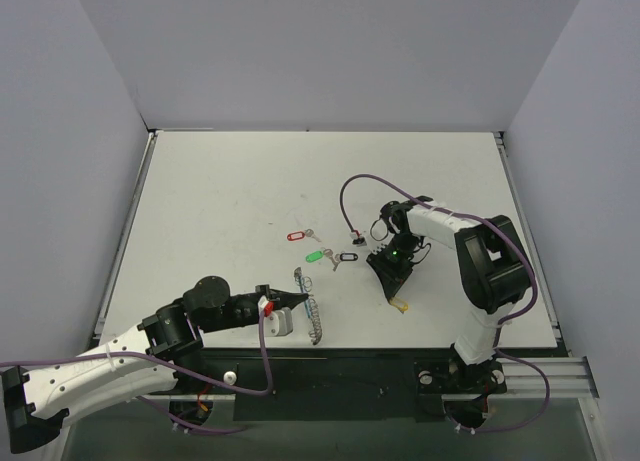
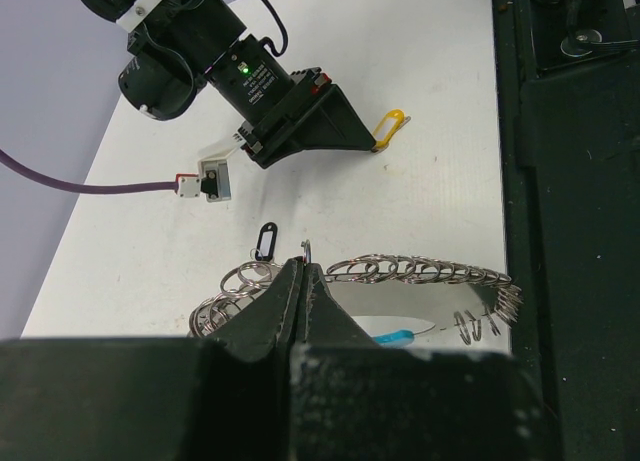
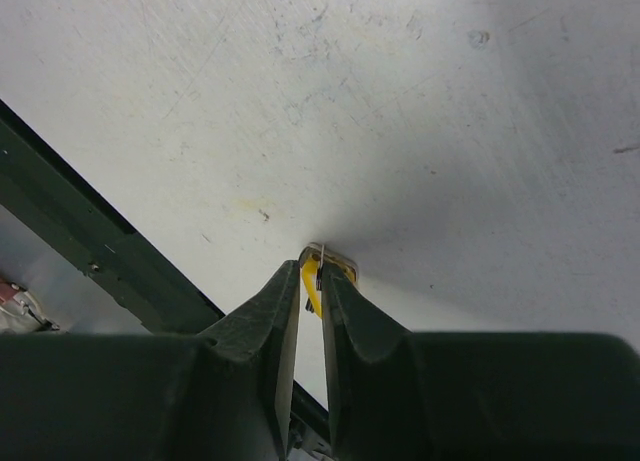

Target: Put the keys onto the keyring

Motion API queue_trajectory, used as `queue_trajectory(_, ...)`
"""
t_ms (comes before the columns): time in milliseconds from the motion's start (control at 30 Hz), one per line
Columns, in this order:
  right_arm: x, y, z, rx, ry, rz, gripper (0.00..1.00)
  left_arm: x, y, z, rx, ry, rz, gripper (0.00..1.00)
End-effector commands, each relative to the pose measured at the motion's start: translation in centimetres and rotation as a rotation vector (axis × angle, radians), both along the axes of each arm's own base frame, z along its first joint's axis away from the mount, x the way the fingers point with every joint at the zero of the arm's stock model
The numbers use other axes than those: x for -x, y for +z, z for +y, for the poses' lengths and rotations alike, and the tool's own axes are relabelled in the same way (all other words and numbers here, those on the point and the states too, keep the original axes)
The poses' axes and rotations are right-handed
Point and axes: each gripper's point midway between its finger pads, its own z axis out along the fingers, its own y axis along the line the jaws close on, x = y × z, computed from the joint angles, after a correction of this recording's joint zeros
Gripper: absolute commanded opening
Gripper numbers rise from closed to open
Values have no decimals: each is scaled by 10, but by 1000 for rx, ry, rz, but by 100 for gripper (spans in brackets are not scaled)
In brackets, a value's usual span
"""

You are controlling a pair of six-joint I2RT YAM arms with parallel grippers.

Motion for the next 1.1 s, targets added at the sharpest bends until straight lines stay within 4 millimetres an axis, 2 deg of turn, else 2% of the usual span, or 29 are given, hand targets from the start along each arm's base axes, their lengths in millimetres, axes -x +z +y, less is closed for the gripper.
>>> queue_trajectory(0,7,3,-3,34,22,45,11,-1,23,-3,65,-6,-26,0)
queue_trajectory(233,8,2,-3,41,27,46,12,-1,23,-3,65,-5,-26,0)
queue_trajectory(433,8,3,-2,37,24,46,7,-1,22,-2,62,-5,-25,0)
queue_trajectory(700,5,6,-4,44,17,27,13,-1,22,-2,63,-5,-26,0)
queue_trajectory(1067,4,11,-7,38,11,13,14,-1,21,-3,61,-5,-23,0)
